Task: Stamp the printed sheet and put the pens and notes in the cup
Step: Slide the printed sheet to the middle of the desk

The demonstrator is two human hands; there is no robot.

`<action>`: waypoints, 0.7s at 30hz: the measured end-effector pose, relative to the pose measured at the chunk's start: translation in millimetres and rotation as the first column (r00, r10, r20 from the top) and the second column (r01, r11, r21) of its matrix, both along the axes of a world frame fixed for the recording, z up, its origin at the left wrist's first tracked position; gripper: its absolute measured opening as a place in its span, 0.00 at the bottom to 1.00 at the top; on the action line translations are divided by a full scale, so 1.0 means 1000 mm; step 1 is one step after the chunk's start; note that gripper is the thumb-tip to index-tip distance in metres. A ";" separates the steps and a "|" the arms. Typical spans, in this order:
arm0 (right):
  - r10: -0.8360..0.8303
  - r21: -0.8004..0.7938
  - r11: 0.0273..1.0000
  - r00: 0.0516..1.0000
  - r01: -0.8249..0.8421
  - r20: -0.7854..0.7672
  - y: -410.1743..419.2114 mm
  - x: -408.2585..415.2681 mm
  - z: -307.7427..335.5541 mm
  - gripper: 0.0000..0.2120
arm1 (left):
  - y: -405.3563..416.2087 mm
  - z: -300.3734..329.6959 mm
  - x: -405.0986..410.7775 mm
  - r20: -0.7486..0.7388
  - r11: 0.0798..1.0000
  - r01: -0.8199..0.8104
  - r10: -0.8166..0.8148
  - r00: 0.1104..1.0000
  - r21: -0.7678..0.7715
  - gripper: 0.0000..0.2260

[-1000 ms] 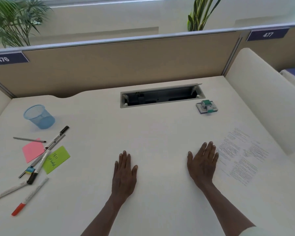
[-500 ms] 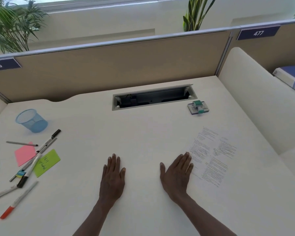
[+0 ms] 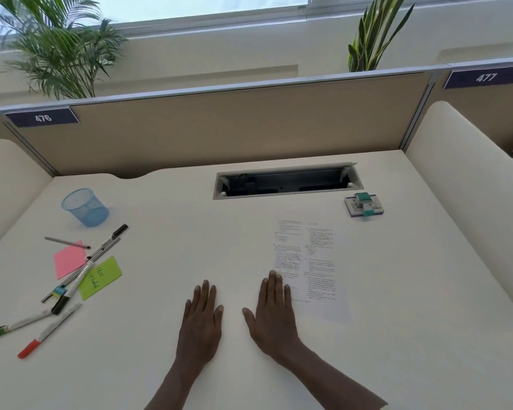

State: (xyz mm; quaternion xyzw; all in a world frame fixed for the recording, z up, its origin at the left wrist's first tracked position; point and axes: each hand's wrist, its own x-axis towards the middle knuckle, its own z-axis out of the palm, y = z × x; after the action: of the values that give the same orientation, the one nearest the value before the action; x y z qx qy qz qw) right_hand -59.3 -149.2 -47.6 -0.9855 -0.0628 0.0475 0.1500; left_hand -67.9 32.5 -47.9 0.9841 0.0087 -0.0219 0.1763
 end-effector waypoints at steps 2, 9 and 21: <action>0.039 0.006 0.999 0.999 -0.039 -0.009 0.005 0.008 0.001 0.40 | -0.002 0.000 0.000 -0.008 1.000 -0.014 0.014 1.000 -0.007 0.25; 0.126 0.045 0.991 0.990 -0.123 -0.068 0.025 0.034 0.006 0.39 | -0.010 0.003 0.017 -0.040 0.992 -0.056 0.052 0.998 -0.114 0.25; -0.205 0.130 0.974 0.968 0.187 0.143 -0.058 0.074 0.020 0.29 | -0.040 0.017 0.091 0.032 0.972 0.138 -0.134 0.990 -0.191 0.24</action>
State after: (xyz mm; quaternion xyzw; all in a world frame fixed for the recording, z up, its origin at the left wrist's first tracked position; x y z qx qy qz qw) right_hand 15.0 -207.2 -27.3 -0.9773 0.0209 -0.0483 0.2054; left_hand 22.8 -7.4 -31.1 0.9608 -0.0625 -0.0252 0.2690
